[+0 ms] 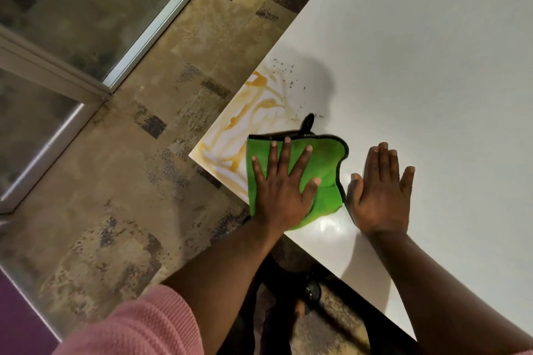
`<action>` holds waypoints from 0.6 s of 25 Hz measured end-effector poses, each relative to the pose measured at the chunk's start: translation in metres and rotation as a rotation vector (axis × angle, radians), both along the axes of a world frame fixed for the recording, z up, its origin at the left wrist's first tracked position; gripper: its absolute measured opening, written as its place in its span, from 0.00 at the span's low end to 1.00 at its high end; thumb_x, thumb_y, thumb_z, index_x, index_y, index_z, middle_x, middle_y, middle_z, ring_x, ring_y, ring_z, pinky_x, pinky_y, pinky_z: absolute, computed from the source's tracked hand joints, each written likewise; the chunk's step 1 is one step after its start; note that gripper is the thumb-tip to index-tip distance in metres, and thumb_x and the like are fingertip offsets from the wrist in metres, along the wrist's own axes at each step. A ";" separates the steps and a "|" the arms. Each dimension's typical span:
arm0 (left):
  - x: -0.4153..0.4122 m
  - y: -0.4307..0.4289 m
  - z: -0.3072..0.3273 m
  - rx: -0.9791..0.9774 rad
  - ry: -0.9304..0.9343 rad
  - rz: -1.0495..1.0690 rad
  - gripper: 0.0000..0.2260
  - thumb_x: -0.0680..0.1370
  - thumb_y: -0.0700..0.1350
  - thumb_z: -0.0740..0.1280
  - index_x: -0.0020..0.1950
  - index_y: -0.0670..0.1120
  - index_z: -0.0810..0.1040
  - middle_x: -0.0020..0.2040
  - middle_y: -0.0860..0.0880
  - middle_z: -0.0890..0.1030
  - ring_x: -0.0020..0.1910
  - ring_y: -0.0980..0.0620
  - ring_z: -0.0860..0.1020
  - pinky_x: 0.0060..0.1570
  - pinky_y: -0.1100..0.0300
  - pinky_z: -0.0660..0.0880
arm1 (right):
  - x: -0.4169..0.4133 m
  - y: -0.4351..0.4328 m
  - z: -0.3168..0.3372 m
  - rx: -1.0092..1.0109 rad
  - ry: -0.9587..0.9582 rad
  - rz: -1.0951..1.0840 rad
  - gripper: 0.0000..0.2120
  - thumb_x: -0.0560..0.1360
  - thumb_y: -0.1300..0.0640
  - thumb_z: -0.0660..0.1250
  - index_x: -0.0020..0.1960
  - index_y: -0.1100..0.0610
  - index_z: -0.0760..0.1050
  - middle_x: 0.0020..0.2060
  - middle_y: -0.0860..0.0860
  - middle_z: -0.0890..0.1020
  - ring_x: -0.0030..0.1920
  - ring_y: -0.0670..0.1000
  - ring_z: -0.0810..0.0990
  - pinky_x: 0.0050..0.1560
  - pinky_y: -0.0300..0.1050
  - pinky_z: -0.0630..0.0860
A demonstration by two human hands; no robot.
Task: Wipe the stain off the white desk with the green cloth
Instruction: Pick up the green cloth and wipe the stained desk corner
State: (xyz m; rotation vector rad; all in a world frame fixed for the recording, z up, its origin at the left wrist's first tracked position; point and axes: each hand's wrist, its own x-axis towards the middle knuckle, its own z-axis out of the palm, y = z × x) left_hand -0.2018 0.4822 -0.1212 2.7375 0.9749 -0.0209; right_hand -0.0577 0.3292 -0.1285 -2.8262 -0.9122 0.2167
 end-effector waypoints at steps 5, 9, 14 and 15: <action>0.000 0.004 0.001 0.007 -0.005 0.083 0.30 0.84 0.66 0.50 0.85 0.59 0.51 0.86 0.46 0.49 0.85 0.42 0.46 0.77 0.26 0.46 | -0.002 0.003 -0.002 0.022 -0.019 0.023 0.33 0.82 0.46 0.50 0.84 0.60 0.52 0.84 0.58 0.56 0.84 0.58 0.53 0.82 0.68 0.49; -0.037 -0.041 0.000 -0.001 0.049 0.082 0.31 0.83 0.67 0.49 0.85 0.59 0.48 0.86 0.45 0.48 0.85 0.41 0.45 0.77 0.26 0.48 | 0.001 -0.002 -0.001 0.028 -0.018 0.012 0.33 0.82 0.47 0.50 0.83 0.61 0.53 0.84 0.59 0.57 0.84 0.59 0.54 0.81 0.69 0.49; -0.028 -0.030 0.002 -0.034 0.053 0.026 0.31 0.83 0.66 0.50 0.85 0.60 0.48 0.86 0.45 0.47 0.85 0.39 0.45 0.77 0.26 0.47 | 0.000 0.002 0.002 0.019 -0.014 0.003 0.33 0.82 0.47 0.49 0.83 0.61 0.53 0.84 0.59 0.56 0.84 0.59 0.54 0.81 0.69 0.48; -0.017 -0.026 0.003 -0.045 0.046 -0.007 0.31 0.83 0.66 0.50 0.85 0.60 0.48 0.86 0.45 0.47 0.85 0.39 0.45 0.77 0.27 0.46 | 0.000 0.002 0.002 0.010 -0.010 0.005 0.33 0.83 0.46 0.49 0.83 0.61 0.53 0.84 0.59 0.56 0.84 0.59 0.53 0.82 0.68 0.48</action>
